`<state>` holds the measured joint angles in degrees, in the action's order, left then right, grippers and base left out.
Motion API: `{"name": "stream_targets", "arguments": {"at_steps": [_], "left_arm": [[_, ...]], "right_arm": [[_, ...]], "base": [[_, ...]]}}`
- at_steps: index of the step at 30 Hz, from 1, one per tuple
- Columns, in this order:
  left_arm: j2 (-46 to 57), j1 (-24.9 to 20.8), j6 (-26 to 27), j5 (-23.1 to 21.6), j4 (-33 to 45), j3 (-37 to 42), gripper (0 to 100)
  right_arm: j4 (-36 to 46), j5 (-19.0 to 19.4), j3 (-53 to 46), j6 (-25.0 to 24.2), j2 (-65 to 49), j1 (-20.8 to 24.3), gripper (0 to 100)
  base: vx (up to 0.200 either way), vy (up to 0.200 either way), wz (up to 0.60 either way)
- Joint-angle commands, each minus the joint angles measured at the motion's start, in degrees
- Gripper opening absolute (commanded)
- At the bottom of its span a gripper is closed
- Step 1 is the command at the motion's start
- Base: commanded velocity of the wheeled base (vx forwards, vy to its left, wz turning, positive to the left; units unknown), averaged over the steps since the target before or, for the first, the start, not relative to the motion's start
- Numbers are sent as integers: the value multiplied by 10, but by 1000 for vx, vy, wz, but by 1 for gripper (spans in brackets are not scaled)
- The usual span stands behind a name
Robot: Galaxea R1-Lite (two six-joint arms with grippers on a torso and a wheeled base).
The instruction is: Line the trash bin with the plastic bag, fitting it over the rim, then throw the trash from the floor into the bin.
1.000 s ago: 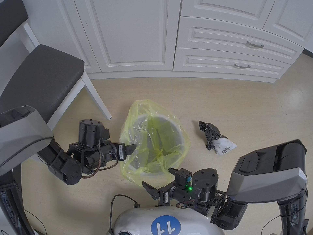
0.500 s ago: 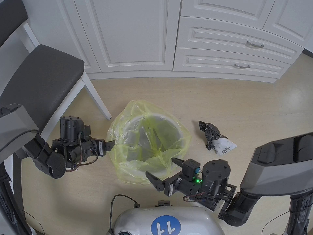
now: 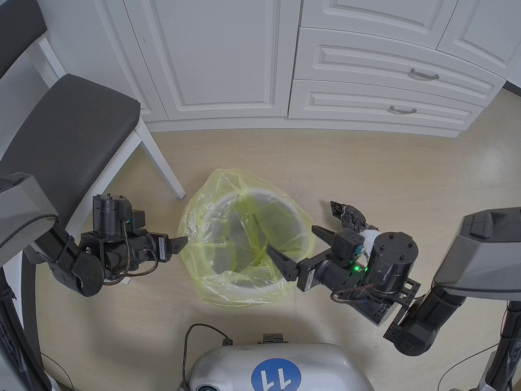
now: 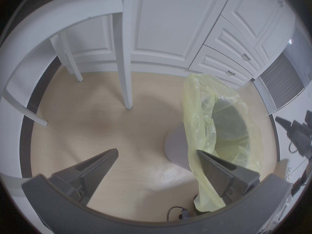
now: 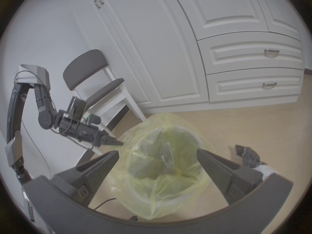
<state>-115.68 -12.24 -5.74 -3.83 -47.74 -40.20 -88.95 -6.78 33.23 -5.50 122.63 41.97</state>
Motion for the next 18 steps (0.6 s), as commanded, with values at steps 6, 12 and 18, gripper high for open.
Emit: {"name": "stream_targets", "arguments": {"at_steps": [6,12,18], "left_arm": [[-44,20,39,-56,-3,26,100],[-90,26,51,-92,-4,17,100],[-121,26,53,-91,-4,7,100]], "right_arm": [[-10,8,2,39,-8,-68,100],[54,9,11,87,-6,-128,100],[90,9,38,87,7,-156,100]], "base": [[0,0,0],[0,0,0],[0,0,0]]}}
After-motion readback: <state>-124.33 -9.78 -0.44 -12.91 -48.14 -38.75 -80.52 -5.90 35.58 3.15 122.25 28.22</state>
